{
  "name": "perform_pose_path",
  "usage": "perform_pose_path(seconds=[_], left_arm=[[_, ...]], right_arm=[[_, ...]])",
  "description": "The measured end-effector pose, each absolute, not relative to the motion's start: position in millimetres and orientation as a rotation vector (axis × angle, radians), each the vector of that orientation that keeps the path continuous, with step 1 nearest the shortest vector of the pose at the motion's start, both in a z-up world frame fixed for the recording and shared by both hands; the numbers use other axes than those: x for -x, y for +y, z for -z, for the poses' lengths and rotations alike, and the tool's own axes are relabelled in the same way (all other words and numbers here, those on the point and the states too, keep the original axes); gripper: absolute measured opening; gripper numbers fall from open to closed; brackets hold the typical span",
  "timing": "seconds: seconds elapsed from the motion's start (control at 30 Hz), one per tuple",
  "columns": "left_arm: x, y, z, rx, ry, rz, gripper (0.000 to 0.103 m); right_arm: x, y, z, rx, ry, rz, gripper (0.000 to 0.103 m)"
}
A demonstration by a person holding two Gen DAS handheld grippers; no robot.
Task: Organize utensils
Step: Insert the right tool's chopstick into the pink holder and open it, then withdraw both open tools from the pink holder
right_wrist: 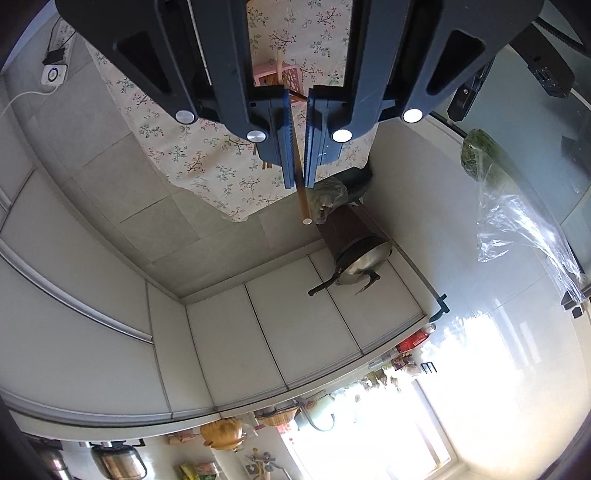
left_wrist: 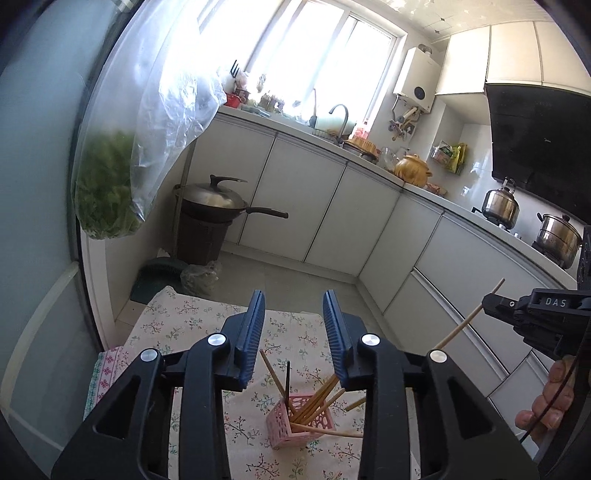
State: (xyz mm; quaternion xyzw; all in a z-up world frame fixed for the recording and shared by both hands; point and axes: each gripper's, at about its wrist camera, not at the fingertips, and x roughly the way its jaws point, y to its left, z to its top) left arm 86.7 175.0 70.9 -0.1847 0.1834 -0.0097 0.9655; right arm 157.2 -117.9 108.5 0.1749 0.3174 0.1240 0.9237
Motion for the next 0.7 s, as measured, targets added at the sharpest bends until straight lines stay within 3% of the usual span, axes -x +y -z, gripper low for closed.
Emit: perform_pose_path(seconds=[0.13,0.3,0.53,0.7], left_arm=[[-93.6,176.3,-64.1,0.361,0.396,0.016,0.032],[-95.5,177.2,-60.0,0.334,0.418,0.008,0.032],[-82.5,145.4,-64.0,0.206,0.400,-0.021,0.041],[-68.4,124.6,-66.0,0.146,0.374,-0.034,0.062]], right_arm=[[-173.5,-92.3,-85.5,-0.328,0.671,-0.262,0.006],[-185.9,-67.1,-38.2,-0.298,0.730,-0.264,0.019],[-145.1,-60.7,-50.3,-0.128,0.610,-0.235,0.020],[-114.0,-71.5,-51.8,-0.056,0.547,-0.202,0.023]])
